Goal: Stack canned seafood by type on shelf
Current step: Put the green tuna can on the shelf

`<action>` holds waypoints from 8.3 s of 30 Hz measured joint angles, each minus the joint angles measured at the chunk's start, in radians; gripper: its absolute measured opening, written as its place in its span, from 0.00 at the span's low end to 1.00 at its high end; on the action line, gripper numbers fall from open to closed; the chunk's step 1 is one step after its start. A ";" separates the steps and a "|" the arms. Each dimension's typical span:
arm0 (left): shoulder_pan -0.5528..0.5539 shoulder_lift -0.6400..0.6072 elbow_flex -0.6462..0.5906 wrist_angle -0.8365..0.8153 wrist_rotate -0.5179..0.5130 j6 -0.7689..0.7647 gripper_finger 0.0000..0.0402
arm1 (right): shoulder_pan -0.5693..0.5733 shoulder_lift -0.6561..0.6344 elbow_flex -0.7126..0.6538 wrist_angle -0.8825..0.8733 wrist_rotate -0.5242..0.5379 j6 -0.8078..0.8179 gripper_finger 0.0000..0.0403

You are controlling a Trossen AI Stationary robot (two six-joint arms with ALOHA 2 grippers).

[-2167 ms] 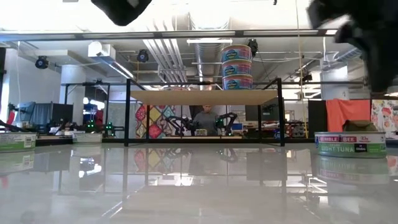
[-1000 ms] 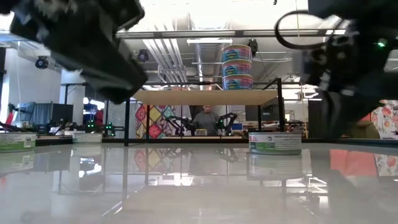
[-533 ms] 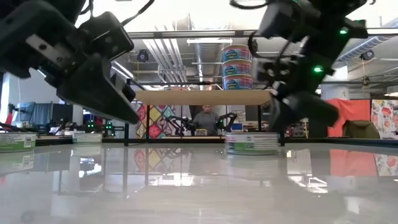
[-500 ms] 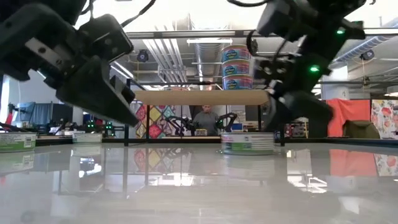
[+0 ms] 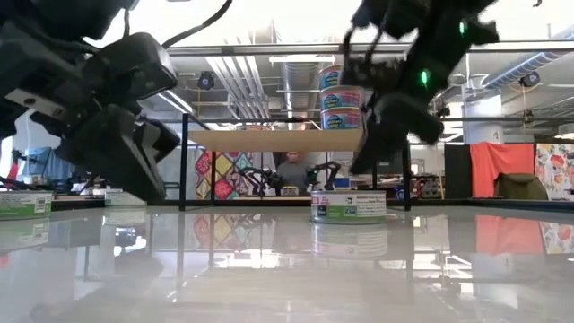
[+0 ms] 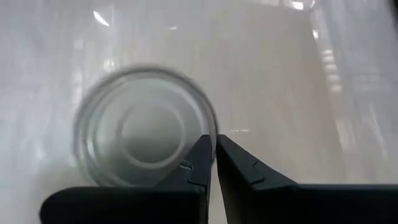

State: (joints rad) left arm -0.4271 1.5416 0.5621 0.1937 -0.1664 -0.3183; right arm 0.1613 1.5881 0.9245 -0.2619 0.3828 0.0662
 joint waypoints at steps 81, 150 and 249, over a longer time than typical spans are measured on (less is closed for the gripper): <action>0.395 -0.057 -0.079 -0.026 0.235 0.460 0.58 | 0.140 0.421 0.372 0.097 0.098 0.321 0.51; 0.183 -0.086 -0.361 0.562 0.039 0.332 0.98 | 0.190 0.390 0.375 -0.055 0.235 0.508 0.91; 0.152 0.259 -0.256 1.044 0.069 0.140 0.91 | 0.152 0.334 0.466 -0.217 0.187 0.430 0.91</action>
State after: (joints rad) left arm -0.2749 1.8005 0.3057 1.2377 -0.0971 -0.1787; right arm 0.3136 1.9221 1.3903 -0.4792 0.5701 0.4962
